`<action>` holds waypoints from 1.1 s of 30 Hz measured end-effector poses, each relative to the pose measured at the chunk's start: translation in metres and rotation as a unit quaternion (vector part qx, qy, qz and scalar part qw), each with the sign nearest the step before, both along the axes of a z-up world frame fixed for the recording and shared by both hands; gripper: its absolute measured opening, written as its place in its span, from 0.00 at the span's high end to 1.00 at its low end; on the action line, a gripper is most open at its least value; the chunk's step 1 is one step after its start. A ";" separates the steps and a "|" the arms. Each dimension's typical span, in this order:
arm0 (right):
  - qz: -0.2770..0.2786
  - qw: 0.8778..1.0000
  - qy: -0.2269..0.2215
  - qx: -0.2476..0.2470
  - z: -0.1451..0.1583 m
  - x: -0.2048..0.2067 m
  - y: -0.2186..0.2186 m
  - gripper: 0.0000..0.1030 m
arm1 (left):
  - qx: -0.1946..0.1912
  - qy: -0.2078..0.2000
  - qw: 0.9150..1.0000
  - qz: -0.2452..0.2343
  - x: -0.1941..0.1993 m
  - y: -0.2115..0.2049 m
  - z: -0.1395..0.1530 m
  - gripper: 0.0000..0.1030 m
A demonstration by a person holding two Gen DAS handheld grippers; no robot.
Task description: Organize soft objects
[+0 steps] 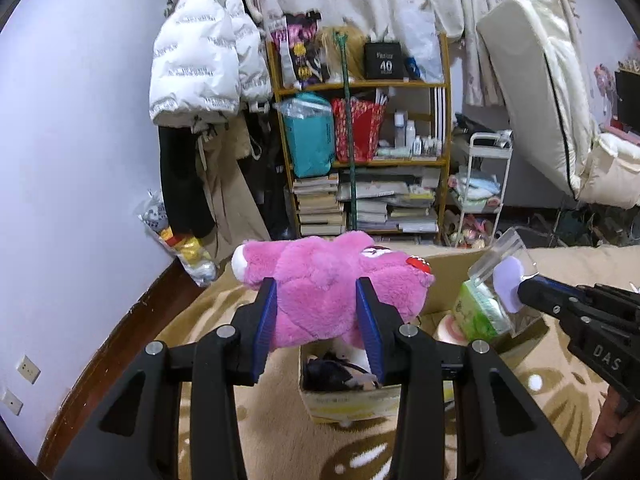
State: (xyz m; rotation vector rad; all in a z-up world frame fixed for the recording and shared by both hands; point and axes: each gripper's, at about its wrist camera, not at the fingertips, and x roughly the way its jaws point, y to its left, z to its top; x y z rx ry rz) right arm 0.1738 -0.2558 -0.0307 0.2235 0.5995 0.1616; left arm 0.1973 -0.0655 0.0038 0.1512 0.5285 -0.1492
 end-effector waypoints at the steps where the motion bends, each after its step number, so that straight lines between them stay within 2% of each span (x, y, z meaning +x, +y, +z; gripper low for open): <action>1: 0.001 1.000 0.001 0.003 -0.001 0.002 -0.001 0.91 | 0.002 0.007 1.000 0.001 0.006 -0.002 -0.005 0.63; 10: 0.022 0.999 0.031 0.005 -0.029 0.021 0.004 0.90 | 0.034 0.037 0.999 0.007 0.027 -0.014 -0.037 0.61; 12: 0.025 0.999 0.035 0.010 -0.033 0.023 0.004 0.89 | 0.037 0.041 0.998 0.012 0.028 -0.013 -0.040 0.54; 13: 0.024 0.999 0.036 0.011 -0.033 0.023 0.003 0.89 | 0.037 0.038 0.999 0.014 0.027 -0.012 -0.041 0.47; 16: 0.027 0.999 0.037 0.013 -0.034 0.024 0.002 0.89 | 0.031 0.026 0.999 0.016 0.022 -0.007 -0.038 0.44; 20: 0.023 0.999 0.034 0.016 -0.031 0.020 -0.001 0.87 | 0.015 0.033 0.999 0.025 0.020 0.002 -0.035 0.36; 22: 0.020 0.999 0.034 0.010 -0.028 0.016 -0.001 0.82 | 0.010 0.033 0.999 0.032 0.016 0.006 -0.033 0.34; 24: 0.017 0.999 0.032 0.007 -0.024 0.011 -0.002 0.65 | 0.007 0.032 0.999 0.038 0.011 0.010 -0.031 0.34; 28: 0.016 1.000 0.022 0.012 -0.013 -0.007 -0.003 0.61 | 0.005 0.026 0.999 0.040 -0.006 0.016 -0.021 0.28; 32: 0.012 1.000 0.009 0.011 0.002 -0.026 -0.002 0.39 | -0.001 0.013 0.999 0.036 -0.029 0.019 -0.009 0.20; 33: 0.009 1.000 0.006 0.009 0.006 -0.029 -0.001 0.36 | 0.000 0.014 0.999 0.036 -0.034 0.019 -0.007 0.17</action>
